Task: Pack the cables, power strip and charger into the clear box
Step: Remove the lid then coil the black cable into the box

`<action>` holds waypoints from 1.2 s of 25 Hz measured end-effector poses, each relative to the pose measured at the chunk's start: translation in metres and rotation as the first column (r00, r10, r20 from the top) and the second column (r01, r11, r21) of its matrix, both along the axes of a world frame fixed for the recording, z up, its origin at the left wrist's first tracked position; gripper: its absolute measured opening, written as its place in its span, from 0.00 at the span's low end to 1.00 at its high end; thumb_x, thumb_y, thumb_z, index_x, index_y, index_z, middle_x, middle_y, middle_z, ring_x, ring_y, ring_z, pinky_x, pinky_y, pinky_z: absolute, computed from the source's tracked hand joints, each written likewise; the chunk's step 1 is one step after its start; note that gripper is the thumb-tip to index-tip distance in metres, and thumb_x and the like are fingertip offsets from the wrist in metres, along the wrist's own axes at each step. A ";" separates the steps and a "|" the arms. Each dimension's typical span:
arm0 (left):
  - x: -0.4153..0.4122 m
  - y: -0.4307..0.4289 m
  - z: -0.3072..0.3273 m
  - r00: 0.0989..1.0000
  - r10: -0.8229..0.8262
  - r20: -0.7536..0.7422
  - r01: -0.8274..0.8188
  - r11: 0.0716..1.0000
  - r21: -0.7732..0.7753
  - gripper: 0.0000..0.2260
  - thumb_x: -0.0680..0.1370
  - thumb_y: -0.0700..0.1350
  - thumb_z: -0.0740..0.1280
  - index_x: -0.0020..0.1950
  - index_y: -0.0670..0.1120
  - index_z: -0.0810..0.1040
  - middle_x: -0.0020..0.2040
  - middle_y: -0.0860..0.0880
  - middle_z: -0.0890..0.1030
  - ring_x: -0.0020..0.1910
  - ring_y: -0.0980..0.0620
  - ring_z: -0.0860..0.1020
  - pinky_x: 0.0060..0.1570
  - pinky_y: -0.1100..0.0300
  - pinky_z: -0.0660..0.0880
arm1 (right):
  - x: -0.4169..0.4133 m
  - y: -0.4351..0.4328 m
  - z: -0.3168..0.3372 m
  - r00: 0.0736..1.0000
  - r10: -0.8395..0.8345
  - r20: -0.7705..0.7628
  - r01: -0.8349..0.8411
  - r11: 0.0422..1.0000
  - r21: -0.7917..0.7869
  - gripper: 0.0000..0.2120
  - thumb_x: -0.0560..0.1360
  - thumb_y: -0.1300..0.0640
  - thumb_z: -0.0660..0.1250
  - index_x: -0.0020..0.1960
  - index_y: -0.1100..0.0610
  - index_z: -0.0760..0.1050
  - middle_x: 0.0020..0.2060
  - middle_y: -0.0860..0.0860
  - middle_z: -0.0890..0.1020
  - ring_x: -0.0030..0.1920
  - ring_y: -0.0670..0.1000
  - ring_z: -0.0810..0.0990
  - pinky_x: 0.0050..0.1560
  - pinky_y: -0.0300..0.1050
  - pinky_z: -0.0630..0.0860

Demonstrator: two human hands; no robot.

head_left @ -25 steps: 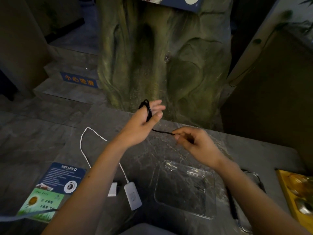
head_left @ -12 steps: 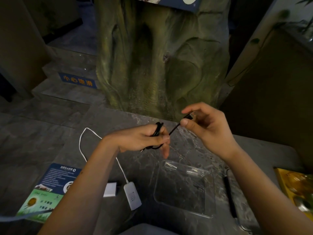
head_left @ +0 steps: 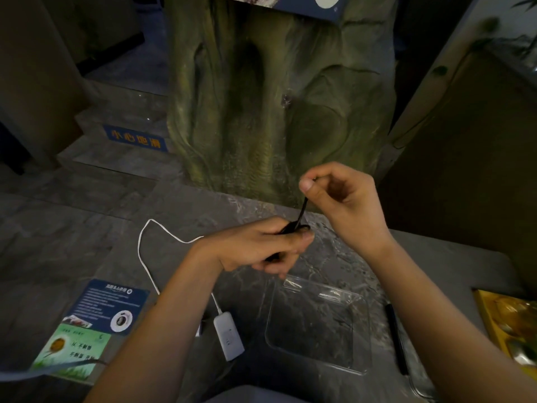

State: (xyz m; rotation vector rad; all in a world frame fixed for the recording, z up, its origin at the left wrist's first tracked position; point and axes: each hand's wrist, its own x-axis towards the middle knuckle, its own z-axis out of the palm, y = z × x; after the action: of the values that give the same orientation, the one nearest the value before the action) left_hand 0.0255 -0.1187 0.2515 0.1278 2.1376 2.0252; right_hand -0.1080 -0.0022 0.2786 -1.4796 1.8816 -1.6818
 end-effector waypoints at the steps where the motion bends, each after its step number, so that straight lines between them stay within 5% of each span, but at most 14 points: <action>1: 0.001 0.000 0.001 1.000 0.011 0.006 -0.012 0.994 0.113 0.18 0.82 0.50 0.57 0.33 0.47 0.67 0.21 0.53 0.66 0.19 0.55 0.59 0.36 0.54 0.74 | -0.002 -0.002 -0.002 1.000 -0.007 0.002 0.007 1.000 0.022 0.03 0.76 0.59 0.69 0.46 0.58 0.79 0.29 0.57 0.77 0.30 0.50 0.72 0.32 0.43 0.71; 5: 0.003 -0.005 0.000 0.998 -0.054 0.019 0.038 0.877 0.479 0.18 0.79 0.54 0.62 0.33 0.48 0.63 0.17 0.54 0.60 0.18 0.54 0.55 0.32 0.64 0.70 | 0.001 -0.007 -0.015 0.997 0.041 0.070 -0.049 0.991 0.125 0.09 0.78 0.56 0.64 0.49 0.59 0.81 0.32 0.53 0.79 0.33 0.46 0.75 0.35 0.40 0.73; 11: 0.002 -0.005 -0.011 0.992 -0.118 -0.038 0.112 0.720 0.685 0.18 0.80 0.52 0.62 0.34 0.49 0.60 0.18 0.53 0.58 0.15 0.56 0.52 0.30 0.66 0.71 | 0.017 0.000 -0.026 0.950 0.123 0.288 -0.173 0.972 0.156 0.17 0.80 0.53 0.58 0.61 0.60 0.77 0.50 0.61 0.84 0.53 0.51 0.82 0.55 0.46 0.77; 16: -0.002 -0.007 -0.017 0.989 -0.140 -0.048 0.128 0.644 0.754 0.17 0.81 0.50 0.59 0.34 0.48 0.60 0.17 0.51 0.54 0.16 0.56 0.50 0.31 0.66 0.69 | 0.018 0.016 -0.035 0.729 0.236 0.643 -0.376 0.922 0.088 0.31 0.74 0.36 0.59 0.66 0.57 0.73 0.58 0.59 0.81 0.60 0.58 0.80 0.59 0.53 0.78; 19: -0.006 -0.006 -0.021 0.985 -0.153 -0.073 0.148 0.565 0.812 0.15 0.82 0.48 0.56 0.35 0.49 0.62 0.17 0.51 0.55 0.16 0.56 0.52 0.32 0.64 0.70 | 0.015 0.023 -0.036 0.735 0.318 0.598 -0.432 0.900 0.051 0.24 0.77 0.51 0.65 0.69 0.59 0.69 0.59 0.62 0.80 0.60 0.58 0.79 0.60 0.54 0.77; 22: -0.010 -0.004 -0.025 0.990 -0.126 -0.059 0.123 0.594 0.795 0.16 0.82 0.48 0.58 0.34 0.48 0.63 0.18 0.52 0.58 0.16 0.56 0.55 0.33 0.64 0.71 | 0.013 0.024 -0.038 0.786 0.296 0.543 -0.408 0.908 0.096 0.25 0.74 0.66 0.66 0.70 0.62 0.68 0.58 0.66 0.79 0.59 0.59 0.78 0.63 0.54 0.75; 28: -0.014 -0.001 -0.028 0.997 0.049 0.052 -0.071 0.725 0.685 0.17 0.79 0.52 0.62 0.32 0.48 0.66 0.19 0.55 0.64 0.16 0.60 0.61 0.37 0.63 0.74 | 0.013 0.020 -0.046 0.893 0.124 0.432 -0.199 0.971 0.134 0.19 0.73 0.64 0.67 0.64 0.61 0.72 0.46 0.59 0.83 0.46 0.56 0.82 0.50 0.56 0.80; 30: -0.015 0.001 -0.027 0.987 0.132 0.088 -0.158 0.792 0.590 0.18 0.80 0.52 0.59 0.32 0.47 0.63 0.19 0.55 0.65 0.16 0.60 0.62 0.38 0.62 0.72 | 0.015 0.020 -0.049 0.907 0.091 0.412 -0.162 0.977 0.141 0.16 0.76 0.66 0.65 0.64 0.61 0.72 0.45 0.55 0.84 0.43 0.53 0.83 0.45 0.49 0.82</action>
State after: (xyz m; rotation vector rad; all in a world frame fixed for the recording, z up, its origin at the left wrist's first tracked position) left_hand 0.0108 -0.1179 0.2244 0.0043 1.4391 2.6995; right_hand -0.0933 0.0177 0.2299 -1.0628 1.6221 -1.5715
